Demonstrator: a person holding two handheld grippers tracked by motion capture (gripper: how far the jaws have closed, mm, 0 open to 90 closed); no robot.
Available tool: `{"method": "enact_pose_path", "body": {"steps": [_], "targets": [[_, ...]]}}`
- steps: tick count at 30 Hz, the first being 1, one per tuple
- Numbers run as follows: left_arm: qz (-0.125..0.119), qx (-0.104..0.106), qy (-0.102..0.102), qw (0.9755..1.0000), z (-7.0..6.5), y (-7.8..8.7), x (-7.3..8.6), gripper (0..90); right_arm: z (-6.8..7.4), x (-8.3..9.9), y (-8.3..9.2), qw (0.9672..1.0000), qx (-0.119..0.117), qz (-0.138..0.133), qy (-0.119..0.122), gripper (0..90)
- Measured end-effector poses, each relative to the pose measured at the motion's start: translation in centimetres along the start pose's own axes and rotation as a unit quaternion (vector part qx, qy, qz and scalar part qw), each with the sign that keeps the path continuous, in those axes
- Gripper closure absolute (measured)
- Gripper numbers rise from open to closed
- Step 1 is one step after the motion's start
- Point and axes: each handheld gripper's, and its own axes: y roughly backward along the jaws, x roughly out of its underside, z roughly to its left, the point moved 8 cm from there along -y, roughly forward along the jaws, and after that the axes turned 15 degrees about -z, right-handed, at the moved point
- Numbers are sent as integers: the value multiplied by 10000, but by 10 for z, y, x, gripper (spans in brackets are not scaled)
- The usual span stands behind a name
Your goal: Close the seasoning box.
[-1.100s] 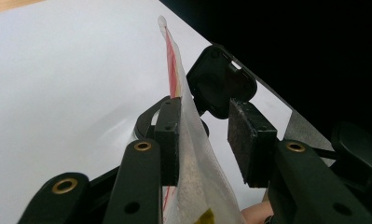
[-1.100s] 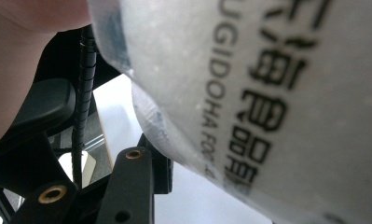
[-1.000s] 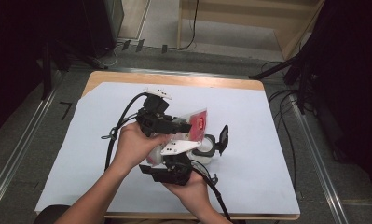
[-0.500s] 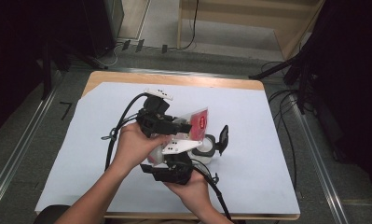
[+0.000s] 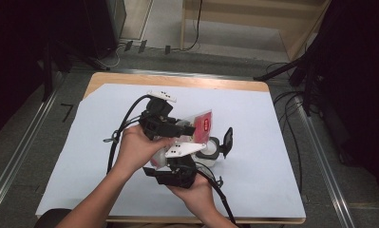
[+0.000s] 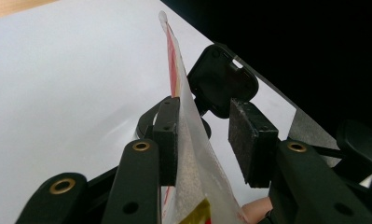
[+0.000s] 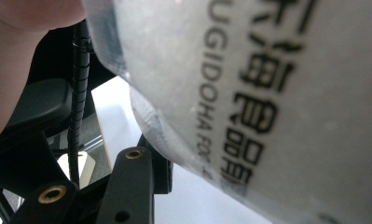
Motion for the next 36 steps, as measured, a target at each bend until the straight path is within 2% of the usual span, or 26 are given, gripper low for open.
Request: {"method": "enact_pose_path", "body": {"steps": [5, 12, 19, 23, 29, 36], "targets": [[65, -67, -103, 9999, 0, 1, 1, 658, 0, 0, 0, 10000, 5, 10, 5, 632], [-2, -105, -220, 9997, 1, 0, 1, 674, 0, 1, 0, 10000, 18, 19, 27, 632], [29, -192, -154, 9997, 2, 1, 1, 717, 1, 1, 0, 10000, 20, 29, 53, 632], [93, -131, -10, 9999, 4, 2, 2, 737, 1, 2, -1, 9999, 26, 40, 100, 632], [126, -180, -13, 9998, 4, 2, 2, 778, 1, 2, -1, 9999, 40, 58, 113, 633], [152, -208, -65, 9996, 3, 2, 2, 779, 2, 2, -1, 9999, 21, 58, 110, 633]]}}
